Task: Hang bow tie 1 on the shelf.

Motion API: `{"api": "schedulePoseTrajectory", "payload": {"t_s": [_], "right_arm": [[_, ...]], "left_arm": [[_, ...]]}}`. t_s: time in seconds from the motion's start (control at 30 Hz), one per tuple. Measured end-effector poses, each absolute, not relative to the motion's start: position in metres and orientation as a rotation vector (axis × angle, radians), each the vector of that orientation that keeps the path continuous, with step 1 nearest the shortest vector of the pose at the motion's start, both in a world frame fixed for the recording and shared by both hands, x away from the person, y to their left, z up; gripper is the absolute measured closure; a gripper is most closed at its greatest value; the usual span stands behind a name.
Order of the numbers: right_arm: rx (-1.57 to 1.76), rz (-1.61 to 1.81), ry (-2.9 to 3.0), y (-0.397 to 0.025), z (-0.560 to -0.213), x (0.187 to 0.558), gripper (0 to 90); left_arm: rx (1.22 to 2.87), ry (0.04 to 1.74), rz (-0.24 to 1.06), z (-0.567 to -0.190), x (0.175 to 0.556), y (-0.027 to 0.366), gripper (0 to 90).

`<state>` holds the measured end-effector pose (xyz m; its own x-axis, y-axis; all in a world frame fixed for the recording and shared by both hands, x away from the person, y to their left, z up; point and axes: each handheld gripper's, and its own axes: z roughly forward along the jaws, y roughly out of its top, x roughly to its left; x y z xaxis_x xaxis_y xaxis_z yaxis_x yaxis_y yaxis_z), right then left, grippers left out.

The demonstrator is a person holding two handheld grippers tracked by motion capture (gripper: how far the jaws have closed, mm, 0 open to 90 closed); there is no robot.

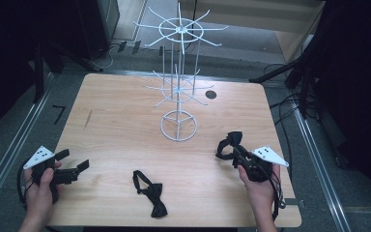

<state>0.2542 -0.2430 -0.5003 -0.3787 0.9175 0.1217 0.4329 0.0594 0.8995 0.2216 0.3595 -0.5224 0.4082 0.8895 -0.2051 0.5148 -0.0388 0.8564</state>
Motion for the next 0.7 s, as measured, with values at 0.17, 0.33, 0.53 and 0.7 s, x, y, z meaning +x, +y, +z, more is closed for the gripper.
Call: {"api": "schedulePoseTrajectory", "payload": {"t_s": [0.17, 0.33, 0.53, 0.7], "right_arm": [[1.298, 1.327, 1.841, -0.237, -0.487, 0.254, 77.1], [1.262, 1.355, 1.846, -0.230, -0.474, 0.259, 77.1], [1.243, 1.365, 1.871, -0.224, -0.468, 0.266, 77.1], [1.246, 1.387, 1.874, -0.220, -0.464, 0.273, 77.1]], "left_arm": [[1.686, 1.221, 0.488, -0.522, 0.220, 0.360, 1.6], [1.678, 1.221, 0.501, -0.522, 0.219, 0.360, 1.6], [1.669, 1.227, 0.511, -0.522, 0.220, 0.359, 1.6], [1.642, 1.212, 0.508, -0.522, 0.218, 0.362, 1.6]]}}
